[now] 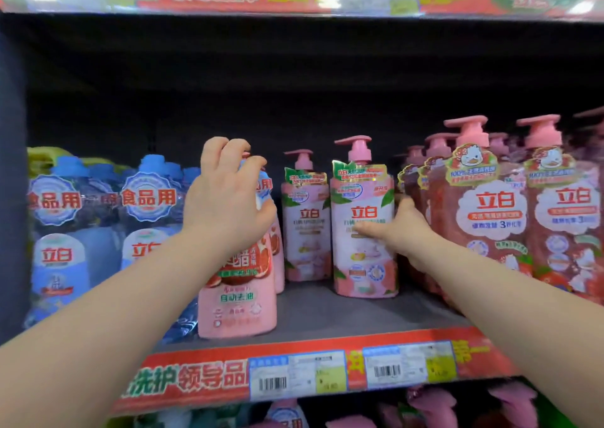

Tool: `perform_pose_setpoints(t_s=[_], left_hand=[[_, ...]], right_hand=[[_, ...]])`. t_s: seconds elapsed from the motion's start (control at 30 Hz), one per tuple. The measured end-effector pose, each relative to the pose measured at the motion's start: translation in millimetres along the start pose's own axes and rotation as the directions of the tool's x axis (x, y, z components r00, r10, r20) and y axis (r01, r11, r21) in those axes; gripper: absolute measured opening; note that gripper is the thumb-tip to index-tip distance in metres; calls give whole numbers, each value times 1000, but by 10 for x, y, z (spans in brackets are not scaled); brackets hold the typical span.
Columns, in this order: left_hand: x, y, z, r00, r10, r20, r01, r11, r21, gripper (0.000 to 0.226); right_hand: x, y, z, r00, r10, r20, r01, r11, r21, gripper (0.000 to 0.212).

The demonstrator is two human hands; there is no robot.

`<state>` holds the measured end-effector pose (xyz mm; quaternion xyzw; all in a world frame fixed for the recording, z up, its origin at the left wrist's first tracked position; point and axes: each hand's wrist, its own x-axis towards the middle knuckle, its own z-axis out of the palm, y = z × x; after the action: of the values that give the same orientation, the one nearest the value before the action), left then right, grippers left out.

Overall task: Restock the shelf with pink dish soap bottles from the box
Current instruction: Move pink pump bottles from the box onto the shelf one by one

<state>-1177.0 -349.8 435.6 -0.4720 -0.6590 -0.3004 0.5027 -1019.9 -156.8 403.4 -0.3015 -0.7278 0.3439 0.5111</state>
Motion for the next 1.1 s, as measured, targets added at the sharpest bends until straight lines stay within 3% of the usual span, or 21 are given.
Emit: perform_pose_setpoints(t_s=[0.1, 0.17, 0.3, 0.43, 0.57, 0.73, 1.1], left_hand=[[-3, -16, 16, 1000, 10, -25, -11, 1000, -28, 52], [-7, -21, 23, 999, 17, -32, -18, 999, -32, 51], [-5, -32, 26, 999, 29, -34, -29, 999, -21, 51], [-15, -24, 29, 999, 11, -49, -12, 999, -34, 49], [-10, -24, 44, 999, 6, -54, -7, 1000, -16, 49], [-15, -18, 53, 997, 3, -73, -4, 1000, -13, 47], [-14, -14, 60, 996, 12, -84, -11, 1000, 15, 48]], right_hand=[[84, 6, 22, 998, 38, 54, -43, 994, 99, 59], [146, 30, 71, 998, 45, 43, -50, 994, 100, 54], [259, 115, 175, 998, 43, -37, -41, 997, 62, 60], [345, 185, 251, 999, 32, -27, -30, 998, 55, 56], [368, 200, 308, 997, 72, -5, -73, 997, -14, 87], [389, 228, 338, 994, 112, -1, -112, 988, -109, 76], [551, 273, 394, 983, 183, 29, -180, 979, -94, 83]])
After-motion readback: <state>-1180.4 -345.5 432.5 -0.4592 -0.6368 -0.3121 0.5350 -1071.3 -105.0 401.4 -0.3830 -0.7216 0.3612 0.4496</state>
